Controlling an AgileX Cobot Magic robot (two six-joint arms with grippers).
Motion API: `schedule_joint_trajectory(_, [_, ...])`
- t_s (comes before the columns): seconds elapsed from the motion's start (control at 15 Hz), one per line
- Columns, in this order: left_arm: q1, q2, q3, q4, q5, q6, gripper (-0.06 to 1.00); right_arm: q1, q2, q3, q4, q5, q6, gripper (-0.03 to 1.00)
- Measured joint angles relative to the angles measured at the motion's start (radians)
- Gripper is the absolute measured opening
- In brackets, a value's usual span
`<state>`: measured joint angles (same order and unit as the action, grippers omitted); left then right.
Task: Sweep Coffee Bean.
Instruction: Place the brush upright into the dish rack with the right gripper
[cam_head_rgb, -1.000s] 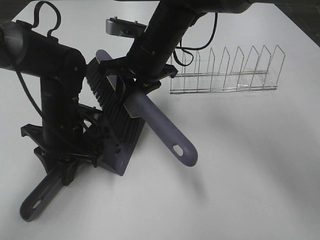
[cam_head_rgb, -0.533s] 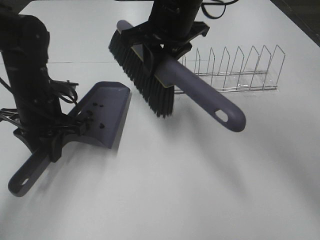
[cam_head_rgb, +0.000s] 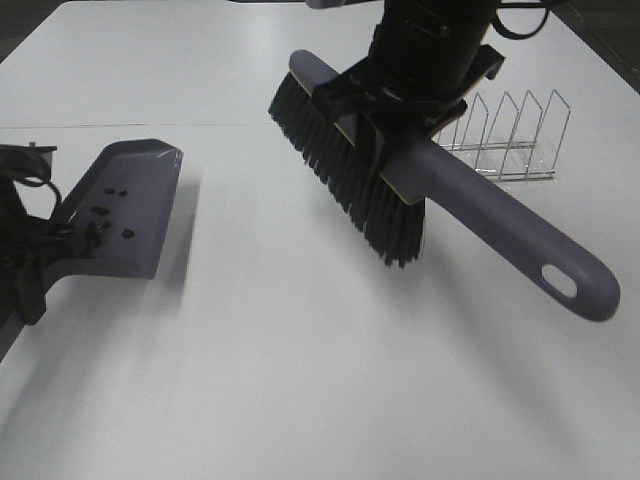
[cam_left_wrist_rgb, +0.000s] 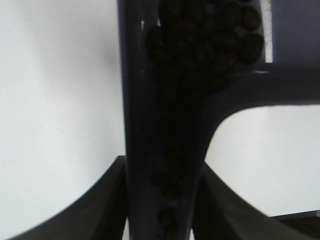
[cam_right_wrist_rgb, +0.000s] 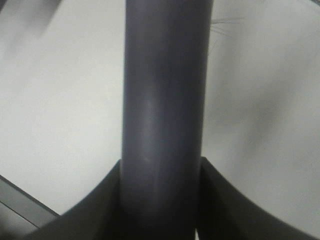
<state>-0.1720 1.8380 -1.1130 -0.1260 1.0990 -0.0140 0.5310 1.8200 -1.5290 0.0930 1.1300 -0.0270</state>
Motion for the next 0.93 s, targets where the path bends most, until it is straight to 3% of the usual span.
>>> schedule_joint_trajectory(0.07, [0.037,-0.031,0.104,-0.005,-0.051,0.014,0.33,-0.056,-0.064,0.149,0.021,-0.082,0.016,0.31])
schedule_joint_trajectory(0.4, [0.051,-0.047,0.166,-0.023,-0.118,0.02,0.33,-0.267,-0.101,0.376,0.031,-0.1,0.027,0.31])
schedule_joint_trajectory(0.8, [0.051,-0.052,0.166,-0.023,-0.128,0.039,0.33,-0.446,-0.053,0.37,0.003,-0.169,0.081,0.31])
schedule_joint_trajectory(0.93, [0.051,-0.052,0.166,-0.023,-0.132,0.04,0.33,-0.461,0.05,0.263,-0.035,-0.135,0.091,0.31])
